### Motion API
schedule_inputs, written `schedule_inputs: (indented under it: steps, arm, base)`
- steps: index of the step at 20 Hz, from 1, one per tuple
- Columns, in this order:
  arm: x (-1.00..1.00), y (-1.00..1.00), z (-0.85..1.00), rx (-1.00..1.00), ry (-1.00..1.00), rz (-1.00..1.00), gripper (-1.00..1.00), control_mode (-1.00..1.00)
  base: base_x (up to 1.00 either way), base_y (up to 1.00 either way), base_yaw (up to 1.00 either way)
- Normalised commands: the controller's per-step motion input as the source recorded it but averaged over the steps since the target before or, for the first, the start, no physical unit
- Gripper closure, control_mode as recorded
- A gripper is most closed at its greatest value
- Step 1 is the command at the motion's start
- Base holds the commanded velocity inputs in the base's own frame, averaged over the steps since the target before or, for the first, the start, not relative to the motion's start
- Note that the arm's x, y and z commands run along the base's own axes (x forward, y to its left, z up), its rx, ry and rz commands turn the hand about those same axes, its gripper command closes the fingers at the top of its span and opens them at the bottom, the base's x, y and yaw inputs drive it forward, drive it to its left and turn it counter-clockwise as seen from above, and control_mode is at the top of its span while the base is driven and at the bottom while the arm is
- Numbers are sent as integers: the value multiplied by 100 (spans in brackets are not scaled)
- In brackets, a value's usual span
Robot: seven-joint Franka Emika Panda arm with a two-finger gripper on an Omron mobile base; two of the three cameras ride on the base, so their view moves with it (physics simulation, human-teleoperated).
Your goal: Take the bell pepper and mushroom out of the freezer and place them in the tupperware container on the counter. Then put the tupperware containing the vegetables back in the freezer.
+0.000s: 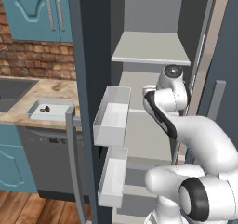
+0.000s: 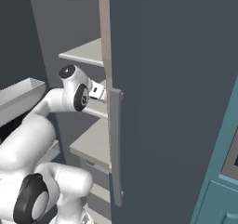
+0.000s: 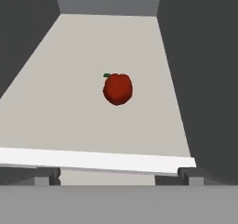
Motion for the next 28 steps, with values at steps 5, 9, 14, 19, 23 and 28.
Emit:
schedule_inputs:
  steps: [5,9,14,19,23,28]
  arm:
    - [41,-1,-3,-2,0,0,-100,-100]
    - [33,-11,-21,-7,0,0,-100,-100]
    - [25,-11,-28,-8,0,0,-100,-100]
    - [28,-18,-26,-5,0,0,-100,-100]
    - [37,-12,-20,0,0,0,-100,-100]
    - [44,-3,-15,0,0,0,-100,-100]
  base:
    - [0,0,0]
    - [0,0,0]
    - [0,0,0]
    - [0,0,0]
    - [0,0,0]
    - [0,0,0]
